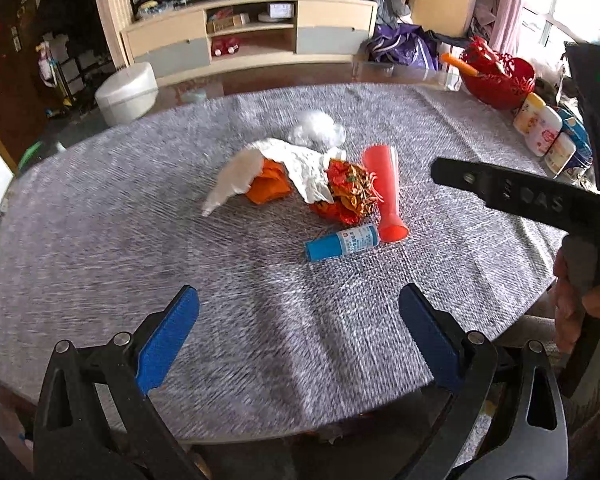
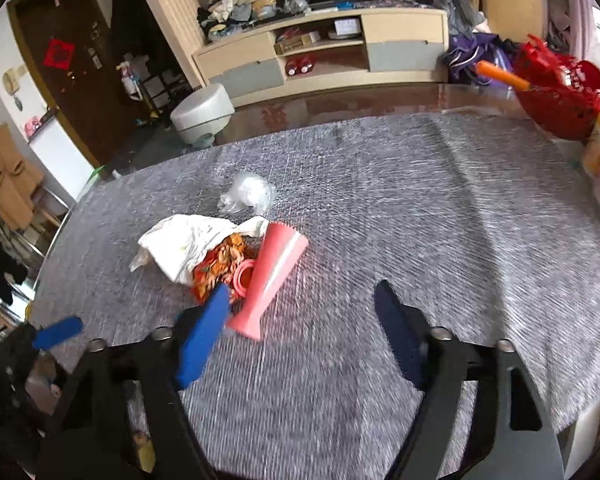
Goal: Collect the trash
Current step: 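Grasp blue-capped bottle with left tool while right tool grasps pink cup, then carry bottle and cup down into the black bin and open both tools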
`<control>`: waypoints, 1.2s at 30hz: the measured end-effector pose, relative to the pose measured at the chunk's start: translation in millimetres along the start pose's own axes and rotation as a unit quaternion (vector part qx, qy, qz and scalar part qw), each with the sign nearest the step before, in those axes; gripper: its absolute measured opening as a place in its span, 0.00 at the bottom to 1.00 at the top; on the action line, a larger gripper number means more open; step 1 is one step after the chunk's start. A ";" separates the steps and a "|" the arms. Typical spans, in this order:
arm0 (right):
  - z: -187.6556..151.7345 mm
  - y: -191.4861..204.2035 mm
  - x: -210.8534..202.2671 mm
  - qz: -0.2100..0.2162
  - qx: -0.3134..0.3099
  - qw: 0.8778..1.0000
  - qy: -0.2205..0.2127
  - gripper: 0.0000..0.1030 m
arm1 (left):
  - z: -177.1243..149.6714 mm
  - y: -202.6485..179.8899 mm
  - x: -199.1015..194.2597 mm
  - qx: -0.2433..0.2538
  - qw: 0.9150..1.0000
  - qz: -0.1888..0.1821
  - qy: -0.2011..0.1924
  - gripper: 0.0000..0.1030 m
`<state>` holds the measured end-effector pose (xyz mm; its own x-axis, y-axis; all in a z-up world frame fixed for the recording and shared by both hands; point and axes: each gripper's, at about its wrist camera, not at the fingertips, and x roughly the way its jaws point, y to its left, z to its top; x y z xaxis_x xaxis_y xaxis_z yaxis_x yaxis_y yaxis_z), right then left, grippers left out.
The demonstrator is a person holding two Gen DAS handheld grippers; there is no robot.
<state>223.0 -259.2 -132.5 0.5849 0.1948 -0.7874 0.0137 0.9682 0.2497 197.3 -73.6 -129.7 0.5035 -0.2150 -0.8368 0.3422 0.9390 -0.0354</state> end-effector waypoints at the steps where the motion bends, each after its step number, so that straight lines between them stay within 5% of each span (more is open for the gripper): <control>1: 1.9 1.1 5.5 0.003 0.000 1.000 0.003 0.61 | 0.6 -0.4 5.5 0.000 1.000 -0.004 0.001 0.91; 6: 10.8 4.5 32.0 0.018 0.010 1.000 0.023 0.51 | 6.2 -2.9 29.9 -0.002 1.000 -0.018 0.010 0.81; 12: 15.0 2.6 59.1 0.032 0.033 0.998 0.051 0.50 | 13.7 -7.7 51.4 -0.012 0.999 -0.040 0.021 0.76; 16: 15.7 8.5 67.1 0.038 0.022 0.997 0.060 0.32 | 15.0 -14.1 59.9 -0.012 0.998 -0.046 0.029 0.71; 26: 24.8 -16.7 46.7 0.020 0.024 0.999 0.025 0.32 | 21.8 -22.8 69.9 -0.013 0.999 -0.040 0.020 0.64; 29: 22.7 -21.9 39.5 0.016 0.021 0.999 0.020 0.32 | 23.5 -26.3 70.5 -0.003 1.000 -0.022 0.014 0.54; 36: 8.8 -22.6 27.9 0.015 0.012 1.000 0.022 0.32 | 11.3 -19.4 55.7 0.005 1.000 -0.018 0.016 0.54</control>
<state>246.2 -277.1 -155.2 0.5494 0.2304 -0.8031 0.0173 0.9579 0.2866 227.7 -106.9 -169.4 0.4645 -0.2406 -0.8523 0.3676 0.9279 -0.0616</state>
